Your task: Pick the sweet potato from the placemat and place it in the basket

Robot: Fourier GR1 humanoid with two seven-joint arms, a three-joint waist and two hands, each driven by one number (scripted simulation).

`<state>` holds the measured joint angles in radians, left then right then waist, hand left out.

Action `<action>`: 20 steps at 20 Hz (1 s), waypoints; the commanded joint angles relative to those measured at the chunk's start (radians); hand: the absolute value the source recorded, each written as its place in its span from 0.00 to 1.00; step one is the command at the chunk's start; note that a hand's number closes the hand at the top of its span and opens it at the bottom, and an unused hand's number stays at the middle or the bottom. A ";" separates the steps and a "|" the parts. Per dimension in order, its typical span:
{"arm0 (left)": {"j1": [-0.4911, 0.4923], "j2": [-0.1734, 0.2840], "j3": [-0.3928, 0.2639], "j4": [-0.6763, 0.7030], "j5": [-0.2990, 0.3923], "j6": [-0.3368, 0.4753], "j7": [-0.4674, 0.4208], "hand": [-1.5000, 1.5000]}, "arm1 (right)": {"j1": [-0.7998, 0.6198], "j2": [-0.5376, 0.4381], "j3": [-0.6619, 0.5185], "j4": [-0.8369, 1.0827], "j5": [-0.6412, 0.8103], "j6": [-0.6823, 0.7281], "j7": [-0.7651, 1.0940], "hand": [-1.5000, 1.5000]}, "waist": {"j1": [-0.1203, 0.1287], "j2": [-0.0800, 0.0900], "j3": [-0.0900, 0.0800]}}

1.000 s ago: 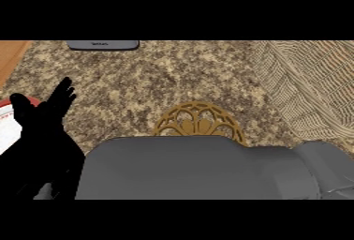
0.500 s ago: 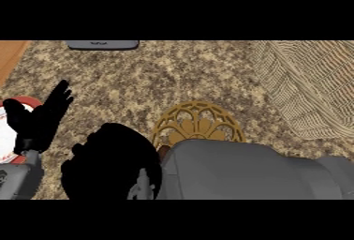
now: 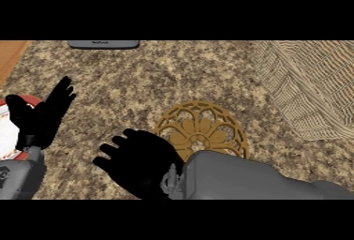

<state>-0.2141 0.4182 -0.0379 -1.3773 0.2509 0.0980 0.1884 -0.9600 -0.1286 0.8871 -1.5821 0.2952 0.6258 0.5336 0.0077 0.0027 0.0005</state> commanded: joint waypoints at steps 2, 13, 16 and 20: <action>0.000 -0.031 -0.005 0.032 -0.047 0.014 -0.031 0.50 | 0.130 0.061 0.066 0.101 0.158 -0.121 -0.112 0.00 | -0.002 0.000 0.000; 0.039 -0.007 0.075 0.018 -0.016 -0.075 -0.021 0.50 | 0.168 0.033 0.062 0.327 0.389 -0.087 -0.298 0.00 | -0.001 -0.002 -0.001; -0.009 -0.046 0.063 0.033 -0.070 -0.034 -0.010 0.50 | 0.167 0.099 0.026 0.355 0.447 -0.056 -0.311 0.00 | -0.004 -0.002 -0.001; -0.004 -0.074 0.056 0.008 -0.077 -0.046 0.016 0.50 | 0.191 0.045 -0.042 0.268 0.474 0.022 -0.372 0.00 | -0.006 -0.003 0.000</action>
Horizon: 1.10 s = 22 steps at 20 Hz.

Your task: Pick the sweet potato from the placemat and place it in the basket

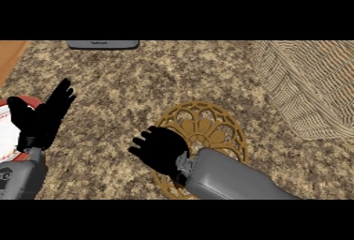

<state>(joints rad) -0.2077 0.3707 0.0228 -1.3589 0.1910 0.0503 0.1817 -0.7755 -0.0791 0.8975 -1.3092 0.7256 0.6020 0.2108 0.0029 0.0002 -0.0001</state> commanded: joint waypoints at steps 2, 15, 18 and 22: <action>-0.046 0.002 0.043 0.085 -0.015 -0.031 -0.038 0.50 | -0.008 -0.022 -0.095 -0.020 0.037 0.090 -0.079 0.00 | -0.004 0.000 0.000; 0.008 -0.011 0.075 -0.031 -0.033 -0.066 0.044 0.50 | 0.152 0.034 -0.070 -0.028 0.237 0.058 -0.173 0.00 | -0.001 0.000 0.000; 0.074 -0.029 0.067 -0.118 -0.028 -0.062 0.064 0.50 | 0.209 -0.056 -0.064 -0.063 0.277 0.025 -0.223 0.00 | 0.001 -0.002 0.000; -0.008 -0.047 0.073 -0.014 -0.073 -0.056 0.037 0.50 | 0.142 0.047 -0.120 0.036 0.343 0.074 -0.220 0.00 | -0.001 0.000 0.000</action>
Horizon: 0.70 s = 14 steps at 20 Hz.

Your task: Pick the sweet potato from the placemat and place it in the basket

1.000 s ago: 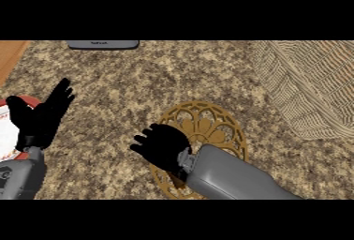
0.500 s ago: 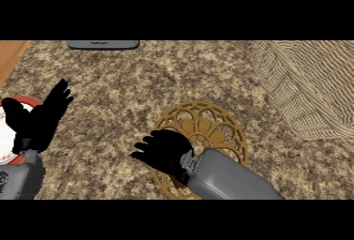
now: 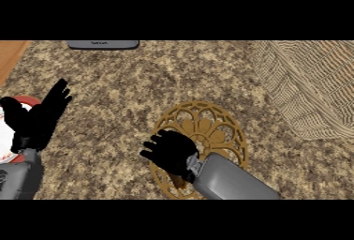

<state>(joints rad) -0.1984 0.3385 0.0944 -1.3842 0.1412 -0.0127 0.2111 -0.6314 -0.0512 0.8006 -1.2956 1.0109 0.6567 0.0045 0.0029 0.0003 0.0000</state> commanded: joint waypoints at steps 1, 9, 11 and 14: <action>0.050 0.019 0.044 -0.007 0.013 -0.041 -0.030 0.50 | 0.045 0.044 0.021 0.020 0.073 -0.021 -0.006 0.00 | 0.002 -0.001 0.000; -0.030 -0.033 0.021 0.028 -0.038 -0.001 -0.012 0.50 | 0.015 -0.009 0.054 0.082 0.193 -0.071 -0.141 1.00 | -0.001 0.000 0.000; 0.041 -0.004 0.040 -0.051 -0.016 -0.035 0.013 0.50 | 0.060 -0.005 0.071 0.056 0.215 -0.067 -0.135 1.00 | 0.002 -0.001 0.000; -0.010 -0.036 0.033 0.027 -0.045 -0.007 -0.020 0.50 | 0.040 0.020 0.065 0.093 0.234 -0.057 -0.158 1.00 | -0.001 0.000 0.000</action>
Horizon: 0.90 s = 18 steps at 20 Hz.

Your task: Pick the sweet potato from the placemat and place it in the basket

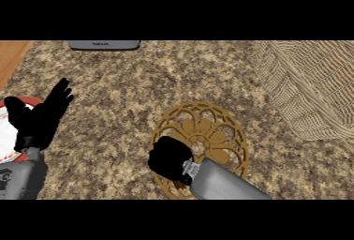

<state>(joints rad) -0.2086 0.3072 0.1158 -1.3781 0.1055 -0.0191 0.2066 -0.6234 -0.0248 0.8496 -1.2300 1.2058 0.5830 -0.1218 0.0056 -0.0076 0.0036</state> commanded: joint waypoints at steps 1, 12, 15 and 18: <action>0.024 -0.032 -0.021 -0.047 -0.014 0.014 0.024 0.50 | -0.005 0.024 0.019 0.125 0.022 -0.036 -0.022 1.00 | 0.005 0.008 -0.003; 0.018 0.000 0.033 -0.007 0.009 0.013 -0.008 0.50 | 0.005 0.025 -0.722 0.112 -0.148 -0.363 0.683 1.00 | -0.053 0.033 0.007; 0.002 -0.001 0.013 -0.018 0.009 -0.008 -0.012 0.50 | -0.040 0.025 -0.823 0.089 -0.215 -0.531 0.814 1.00 | -0.002 0.036 0.009; -0.022 -0.009 -0.010 -0.015 0.004 -0.020 -0.006 0.50 | -0.113 0.025 -0.870 0.068 -0.242 -0.739 0.905 1.00 | 0.053 0.043 0.006</action>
<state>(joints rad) -0.2064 0.3026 0.1258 -1.3888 0.1127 -0.0258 0.1973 -0.6713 -0.0006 0.0738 -1.1439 1.0101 0.0456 0.6479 0.0085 0.0294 0.0108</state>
